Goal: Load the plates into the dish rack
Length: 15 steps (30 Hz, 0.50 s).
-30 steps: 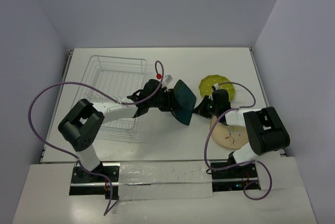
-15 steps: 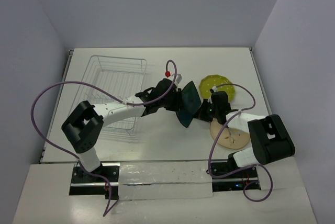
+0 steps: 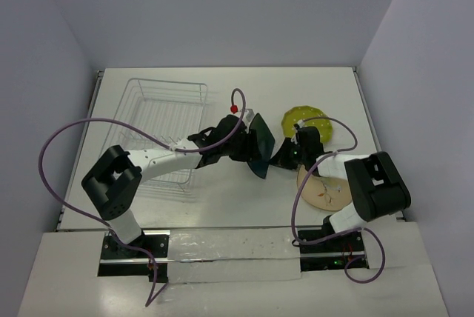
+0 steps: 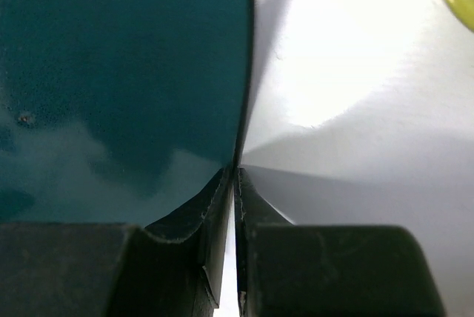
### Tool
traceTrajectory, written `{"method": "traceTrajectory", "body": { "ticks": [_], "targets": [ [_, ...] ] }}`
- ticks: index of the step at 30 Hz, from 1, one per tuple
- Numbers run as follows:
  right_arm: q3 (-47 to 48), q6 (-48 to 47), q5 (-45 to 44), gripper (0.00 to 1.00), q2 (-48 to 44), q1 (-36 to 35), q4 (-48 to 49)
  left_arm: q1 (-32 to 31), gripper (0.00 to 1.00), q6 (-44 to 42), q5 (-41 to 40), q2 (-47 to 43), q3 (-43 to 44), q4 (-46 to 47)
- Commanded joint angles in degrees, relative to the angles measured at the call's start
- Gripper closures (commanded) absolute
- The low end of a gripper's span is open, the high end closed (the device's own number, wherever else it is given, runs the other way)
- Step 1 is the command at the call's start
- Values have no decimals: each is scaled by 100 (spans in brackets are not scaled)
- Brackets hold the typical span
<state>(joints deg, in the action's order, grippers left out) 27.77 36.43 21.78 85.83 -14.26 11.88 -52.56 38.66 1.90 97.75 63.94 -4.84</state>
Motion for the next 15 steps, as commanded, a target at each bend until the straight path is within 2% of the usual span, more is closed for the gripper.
{"method": "traceTrajectory", "body": {
  "ticks": [1, 2, 5, 15],
  "targets": [
    [44, -57, -78, 86, 391, -138, -265, -158, 42, 54, 531, -309, 66, 308],
    [53, -48, -69, 86, 426, -130, -248, -158, 32, 28, 522, -327, 75, 282],
    [55, -24, -80, 86, 529, -145, -209, -158, 22, -5, 527, -379, 144, 122],
    [70, -98, -394, 87, 482, -147, -400, -147, 17, 43, -134, -711, 174, -577]
  ]
}}
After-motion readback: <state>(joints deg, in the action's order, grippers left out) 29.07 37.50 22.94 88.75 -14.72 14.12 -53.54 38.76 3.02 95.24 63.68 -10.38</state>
